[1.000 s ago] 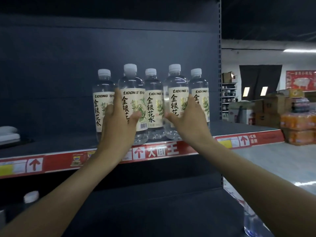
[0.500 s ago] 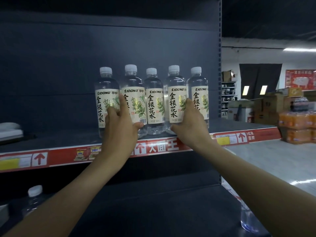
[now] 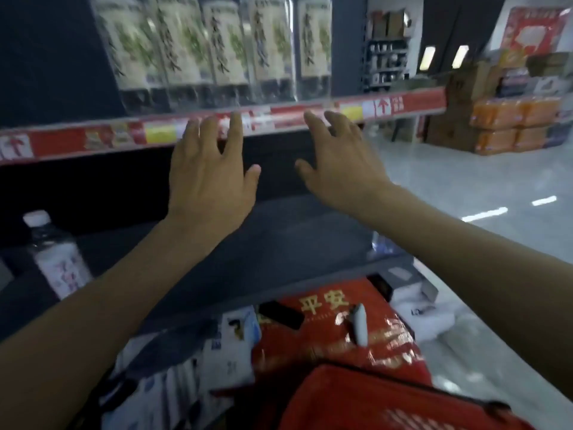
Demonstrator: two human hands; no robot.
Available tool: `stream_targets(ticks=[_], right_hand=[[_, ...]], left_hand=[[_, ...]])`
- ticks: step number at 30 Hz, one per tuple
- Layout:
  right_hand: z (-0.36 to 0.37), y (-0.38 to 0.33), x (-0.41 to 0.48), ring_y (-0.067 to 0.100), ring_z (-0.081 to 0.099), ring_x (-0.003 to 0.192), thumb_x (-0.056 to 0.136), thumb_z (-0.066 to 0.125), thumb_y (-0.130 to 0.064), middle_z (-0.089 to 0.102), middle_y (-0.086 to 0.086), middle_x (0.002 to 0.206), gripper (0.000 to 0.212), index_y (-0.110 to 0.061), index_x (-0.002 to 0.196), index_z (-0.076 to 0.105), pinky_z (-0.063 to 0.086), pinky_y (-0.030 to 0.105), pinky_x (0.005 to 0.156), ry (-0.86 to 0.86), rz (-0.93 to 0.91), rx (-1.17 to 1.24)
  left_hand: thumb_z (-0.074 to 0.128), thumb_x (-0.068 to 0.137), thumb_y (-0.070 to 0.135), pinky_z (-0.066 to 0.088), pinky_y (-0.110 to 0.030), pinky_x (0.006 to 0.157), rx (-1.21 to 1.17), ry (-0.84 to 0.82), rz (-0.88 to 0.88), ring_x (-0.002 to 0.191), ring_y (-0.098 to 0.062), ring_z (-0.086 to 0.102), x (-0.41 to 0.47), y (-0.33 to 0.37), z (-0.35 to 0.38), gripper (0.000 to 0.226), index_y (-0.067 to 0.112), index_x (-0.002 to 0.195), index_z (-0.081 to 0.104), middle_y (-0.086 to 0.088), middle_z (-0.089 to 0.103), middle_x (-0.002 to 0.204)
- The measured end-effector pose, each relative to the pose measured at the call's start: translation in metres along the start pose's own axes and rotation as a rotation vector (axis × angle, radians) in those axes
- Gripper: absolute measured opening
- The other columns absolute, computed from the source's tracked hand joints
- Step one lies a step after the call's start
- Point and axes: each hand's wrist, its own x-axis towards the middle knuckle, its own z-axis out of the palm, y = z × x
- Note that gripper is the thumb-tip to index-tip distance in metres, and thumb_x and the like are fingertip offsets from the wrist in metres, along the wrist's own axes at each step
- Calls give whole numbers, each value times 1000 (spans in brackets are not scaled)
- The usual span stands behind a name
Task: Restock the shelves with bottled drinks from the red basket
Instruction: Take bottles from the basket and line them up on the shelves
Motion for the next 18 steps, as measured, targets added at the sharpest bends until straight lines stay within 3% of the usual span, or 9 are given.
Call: stream_targets(ticks=[5, 8, 13, 15, 18], right_hand=[[25, 53, -109, 36, 31, 141, 92, 56, -35, 31, 15, 154, 70, -17, 153, 29, 37, 48, 109, -144, 105, -8], [46, 94, -183, 41, 41, 133, 88, 58, -35, 39, 17, 146, 66, -19, 148, 37, 44, 50, 103, -253, 223, -23], [82, 154, -301, 40, 39, 136, 92, 61, -34, 33, 17, 152, 66, -18, 150, 34, 43, 53, 104, -492, 481, -48], [99, 165, -337, 38, 43, 133, 91, 62, -31, 37, 16, 148, 65, -18, 148, 35, 46, 52, 103, -600, 563, -46], [132, 172, -378, 35, 50, 126, 88, 64, -28, 44, 12, 141, 61, -18, 143, 40, 48, 47, 102, -810, 641, -4]], left_hand=[[44, 99, 46, 24, -51, 115, -168, -324, 97, 147, -39, 16, -101, 68, 53, 74, 16, 157, 10, -20, 23, 156], [49, 95, 46, 31, -51, 110, -216, -505, 169, 141, -35, 25, -167, 105, 91, 75, 17, 156, 16, -17, 30, 151], [53, 93, 45, 34, -43, 109, -237, -880, 209, 138, -33, 32, -267, 143, 161, 74, 20, 154, 22, -13, 36, 146], [57, 92, 39, 38, -40, 108, -308, -1068, 149, 135, -33, 39, -302, 151, 184, 65, 18, 150, 33, -13, 41, 142], [60, 85, 36, 45, -25, 90, -459, -1290, 87, 121, -25, 57, -347, 158, 212, 42, 31, 127, 59, -3, 60, 126]])
